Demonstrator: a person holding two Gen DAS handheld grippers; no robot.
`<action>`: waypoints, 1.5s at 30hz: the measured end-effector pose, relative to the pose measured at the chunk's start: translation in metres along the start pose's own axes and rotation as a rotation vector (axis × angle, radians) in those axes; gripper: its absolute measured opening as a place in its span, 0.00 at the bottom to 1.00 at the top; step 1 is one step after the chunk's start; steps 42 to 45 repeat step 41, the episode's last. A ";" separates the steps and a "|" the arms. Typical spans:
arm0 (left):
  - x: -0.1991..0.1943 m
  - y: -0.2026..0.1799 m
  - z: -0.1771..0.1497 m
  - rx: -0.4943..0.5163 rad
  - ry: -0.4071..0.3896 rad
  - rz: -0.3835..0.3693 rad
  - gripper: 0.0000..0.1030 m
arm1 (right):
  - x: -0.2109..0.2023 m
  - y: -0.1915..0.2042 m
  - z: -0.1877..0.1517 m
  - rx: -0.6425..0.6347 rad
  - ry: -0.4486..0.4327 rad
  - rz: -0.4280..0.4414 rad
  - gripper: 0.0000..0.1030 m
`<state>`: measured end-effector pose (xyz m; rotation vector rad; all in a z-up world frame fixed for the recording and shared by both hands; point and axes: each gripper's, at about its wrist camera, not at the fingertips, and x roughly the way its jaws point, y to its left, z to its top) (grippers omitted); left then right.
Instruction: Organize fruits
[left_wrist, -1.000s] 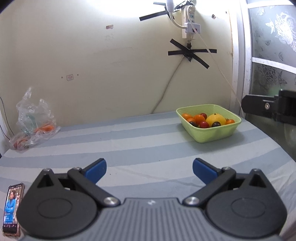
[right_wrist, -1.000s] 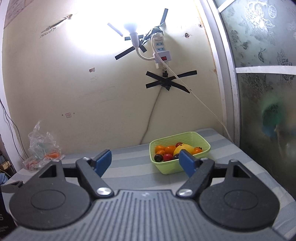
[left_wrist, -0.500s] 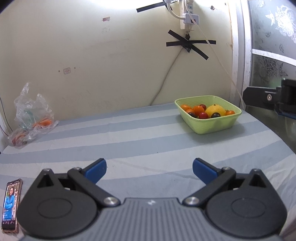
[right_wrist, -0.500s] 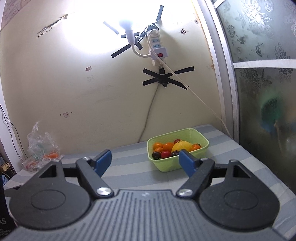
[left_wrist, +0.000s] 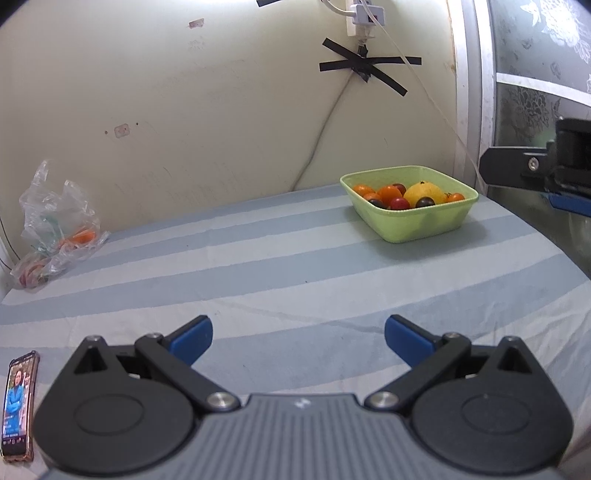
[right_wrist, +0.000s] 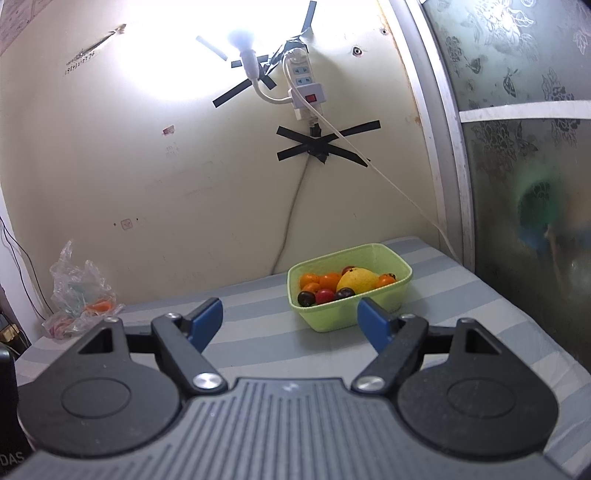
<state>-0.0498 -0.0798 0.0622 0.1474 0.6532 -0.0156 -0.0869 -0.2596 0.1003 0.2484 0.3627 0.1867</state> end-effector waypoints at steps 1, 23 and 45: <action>0.001 -0.001 -0.001 0.002 0.003 -0.002 1.00 | 0.000 -0.001 0.000 0.001 0.001 -0.001 0.79; 0.011 -0.014 -0.010 0.057 0.065 -0.047 1.00 | 0.002 -0.007 -0.002 0.014 0.015 -0.010 0.79; 0.008 -0.010 -0.010 0.039 0.043 -0.071 1.00 | 0.005 -0.010 -0.007 0.017 0.033 -0.016 0.79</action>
